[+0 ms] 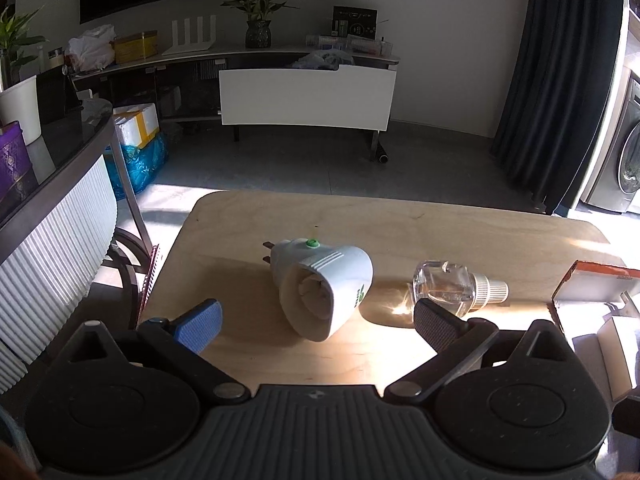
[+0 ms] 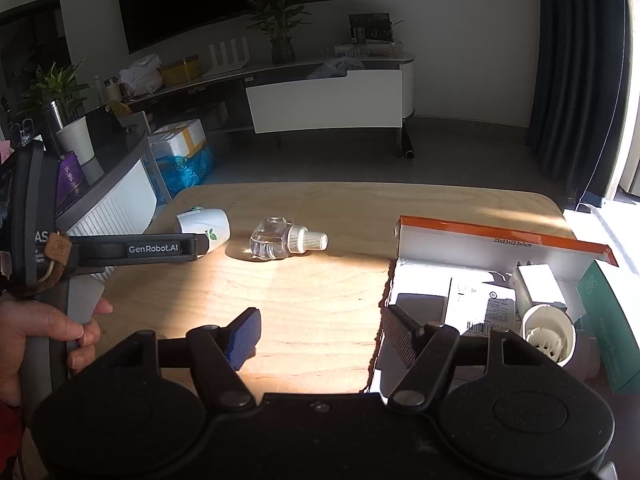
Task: Organize rigid objects
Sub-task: 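Grasp the white repellent device with the left gripper while the right gripper grasps the glass bottle, then lift and carry the repellent device and glass bottle with both grippers toward the box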
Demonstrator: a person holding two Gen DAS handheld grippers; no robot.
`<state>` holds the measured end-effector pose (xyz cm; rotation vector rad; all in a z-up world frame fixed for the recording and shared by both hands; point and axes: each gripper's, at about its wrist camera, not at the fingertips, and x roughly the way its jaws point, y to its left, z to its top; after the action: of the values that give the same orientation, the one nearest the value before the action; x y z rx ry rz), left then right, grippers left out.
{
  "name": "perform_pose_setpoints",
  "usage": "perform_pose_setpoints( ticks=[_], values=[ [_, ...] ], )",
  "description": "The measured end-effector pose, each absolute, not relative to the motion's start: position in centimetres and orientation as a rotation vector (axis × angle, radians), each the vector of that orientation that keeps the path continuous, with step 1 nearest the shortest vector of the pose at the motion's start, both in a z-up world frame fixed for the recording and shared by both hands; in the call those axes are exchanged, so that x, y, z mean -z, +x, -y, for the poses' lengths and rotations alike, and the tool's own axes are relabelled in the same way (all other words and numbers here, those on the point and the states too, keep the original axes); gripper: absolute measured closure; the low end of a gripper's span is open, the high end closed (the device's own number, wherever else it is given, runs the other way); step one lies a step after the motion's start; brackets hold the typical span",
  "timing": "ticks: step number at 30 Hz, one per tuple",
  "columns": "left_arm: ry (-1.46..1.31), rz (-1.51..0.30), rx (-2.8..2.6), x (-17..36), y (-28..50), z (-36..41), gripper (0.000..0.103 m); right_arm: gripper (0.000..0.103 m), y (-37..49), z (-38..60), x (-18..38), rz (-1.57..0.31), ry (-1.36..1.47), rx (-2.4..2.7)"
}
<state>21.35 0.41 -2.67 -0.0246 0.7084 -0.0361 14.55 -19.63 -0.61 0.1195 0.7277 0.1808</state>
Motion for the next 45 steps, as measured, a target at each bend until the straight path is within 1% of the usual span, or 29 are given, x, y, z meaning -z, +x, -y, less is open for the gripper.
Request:
perform_pose_setpoints(
  ticks=[2, 3, 4, 5, 8, 10, 11, 13, 18, 23, 24, 25, 27, 30, 33, 34, 35, 36, 39, 45],
  values=[
    [-0.008, -0.716, 0.028, 3.3, 22.5, -0.1, 0.0, 0.022, 15.4, 19.6, 0.8, -0.714, 0.124, -0.188],
    [-0.002, -0.72, 0.024, 3.5, 22.9, 0.0, 0.0, 0.019, 15.7, 19.5, 0.9, -0.713, 0.124, -0.192],
    [0.003, -0.722, 0.016, 3.8, 23.4, 0.1, 0.0, 0.014, 16.2, 19.4, 1.0, -0.713, 0.123, -0.199],
    [0.008, -0.72, 0.016, 4.0, 23.8, 0.1, 0.0, 0.013, 16.7, 19.3, 1.1, -0.713, 0.123, -0.204],
    [0.011, -0.707, 0.028, 4.6, 24.5, 0.2, 0.0, 0.012, 18.2, 18.8, 1.7, -0.713, 0.123, -0.224],
    [-0.01, -0.7, 0.041, 4.7, 24.8, -0.2, 0.009, 0.011, 19.1, 18.4, 1.9, -0.711, 0.121, -0.231],
    [-0.031, -0.704, 0.053, 4.8, 24.9, -0.4, 0.022, 0.011, 19.5, 18.3, 2.0, -0.71, 0.12, -0.238],
    [-0.028, -0.681, 0.064, 4.9, 24.6, -0.5, 0.031, 0.011, 20.4, 17.9, 2.4, -0.712, 0.121, -0.249],
    [-0.063, -0.666, 0.072, 4.6, 23.0, -1.1, 0.031, 0.01, 22.9, 17.0, 3.5, -0.737, 0.164, -0.234],
    [-0.09, -0.652, 0.03, 3.0, 20.9, -1.7, 0.031, 0.009, 25.1, 15.2, 4.7, -0.757, 0.197, -0.182],
    [-0.091, -0.654, 0.029, 2.8, 20.5, -1.7, 0.031, 0.008, 25.4, 14.7, 4.8, -0.758, 0.191, -0.17],
    [-0.087, -0.65, 0.021, 2.5, 20.1, -1.7, 0.032, 0.004, 25.9, 14.1, 5.1, -0.758, 0.186, -0.156],
    [-0.094, -0.636, 0.006, 2.2, 19.6, -2.0, 0.031, 0.001, 26.7, 13.5, 5.7, -0.757, 0.192, -0.117],
    [-0.102, -0.631, -0.001, 2.0, 19.4, -2.4, 0.031, 0.0, 27.8, 12.7, 6.6, -0.772, 0.178, -0.082],
    [-0.117, -0.634, 0.0, 1.9, 19.6, -2.6, 0.031, 0.001, 28.4, 11.5, 6.9, -0.765, 0.089, -0.065],
    [-0.122, -0.635, -0.001, 1.9, 19.5, -2.7, 0.031, 0.002, 28.3, 11.3, 6.9, -0.765, 0.068, -0.065],
    [-0.124, -0.634, 0.001, 1.9, 19.5, -2.6, 0.031, 0.007, 28.1, 11.2, 6.9, -0.749, 0.061, -0.074],
    [-0.126, -0.63, 0.004, 1.8, 19.4, -2.6, 0.031, 0.008, 27.9, 11.3, 6.9, -0.747, 0.061, -0.086],
    [-0.122, -0.623, 0.007, 1.6, 18.9, -2.5, 0.031, 0.008, 26.7, 11.7, 6.4, -0.736, 0.069, -0.098],
    [-0.13, -0.614, 0.026, 0.7, 16.8, -2.0, 0.031, 0.008, 23.1, 12.9, 3.6, -0.688, 0.065, -0.141]
  ],
)
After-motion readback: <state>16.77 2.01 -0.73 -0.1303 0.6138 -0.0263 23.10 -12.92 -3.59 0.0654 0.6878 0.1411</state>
